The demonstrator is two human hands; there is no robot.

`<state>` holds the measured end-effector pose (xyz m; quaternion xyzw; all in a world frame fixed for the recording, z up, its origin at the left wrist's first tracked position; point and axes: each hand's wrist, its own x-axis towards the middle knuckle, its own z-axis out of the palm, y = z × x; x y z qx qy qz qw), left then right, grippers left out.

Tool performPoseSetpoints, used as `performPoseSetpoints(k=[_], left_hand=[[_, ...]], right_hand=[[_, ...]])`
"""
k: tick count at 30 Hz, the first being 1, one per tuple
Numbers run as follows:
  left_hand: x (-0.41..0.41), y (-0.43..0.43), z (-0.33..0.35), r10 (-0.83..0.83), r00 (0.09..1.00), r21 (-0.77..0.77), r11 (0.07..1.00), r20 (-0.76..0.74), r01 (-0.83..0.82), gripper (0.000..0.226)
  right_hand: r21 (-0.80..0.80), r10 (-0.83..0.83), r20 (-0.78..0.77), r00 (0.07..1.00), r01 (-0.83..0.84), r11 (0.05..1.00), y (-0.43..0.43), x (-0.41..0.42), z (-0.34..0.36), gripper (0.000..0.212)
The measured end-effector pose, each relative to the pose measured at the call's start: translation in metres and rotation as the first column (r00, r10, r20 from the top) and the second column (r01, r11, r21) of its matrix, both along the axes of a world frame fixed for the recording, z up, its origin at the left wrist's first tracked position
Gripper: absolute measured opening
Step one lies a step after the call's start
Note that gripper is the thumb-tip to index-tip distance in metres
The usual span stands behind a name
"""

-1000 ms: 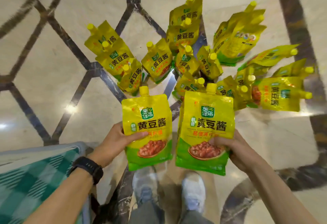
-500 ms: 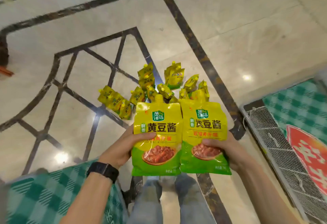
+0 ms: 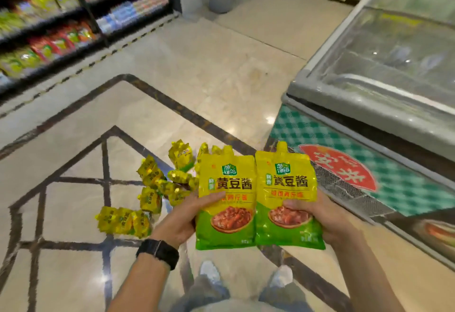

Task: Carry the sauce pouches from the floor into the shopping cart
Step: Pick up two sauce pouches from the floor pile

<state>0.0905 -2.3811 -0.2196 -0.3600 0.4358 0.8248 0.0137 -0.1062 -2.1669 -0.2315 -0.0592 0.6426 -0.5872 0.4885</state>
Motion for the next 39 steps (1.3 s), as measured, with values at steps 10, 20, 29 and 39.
performPoseSetpoints(k=[10, 20, 29, 39], left_hand=[[-0.163, 0.146, 0.019, -0.423, 0.905, -0.086, 0.904, -0.054, 0.418, 0.089], [-0.326, 0.342, 0.038, -0.859, 0.51, -0.116, 0.512, -0.047, 0.851, 0.057], [-0.468, 0.525, 0.013, -0.979, 0.188, 0.018, 0.187, -0.075, 0.982, 0.068], [-0.575, 0.741, 0.011, -0.981, -0.144, 0.04, -0.15, -0.127, 0.988, 0.075]], right_hand=[[-0.113, -0.5, 0.042, 0.865, 0.501, 0.858, 0.219, -0.041, 0.01, 0.088], [-0.153, -0.845, 0.057, 0.532, 0.841, 0.519, 0.41, -0.049, 0.03, 0.07], [-0.162, -0.988, 0.054, 0.143, 0.978, 0.133, 0.537, -0.084, 0.024, 0.068], [-0.13, -0.975, 0.02, -0.221, 0.966, -0.222, 0.667, -0.123, 0.028, 0.059]])
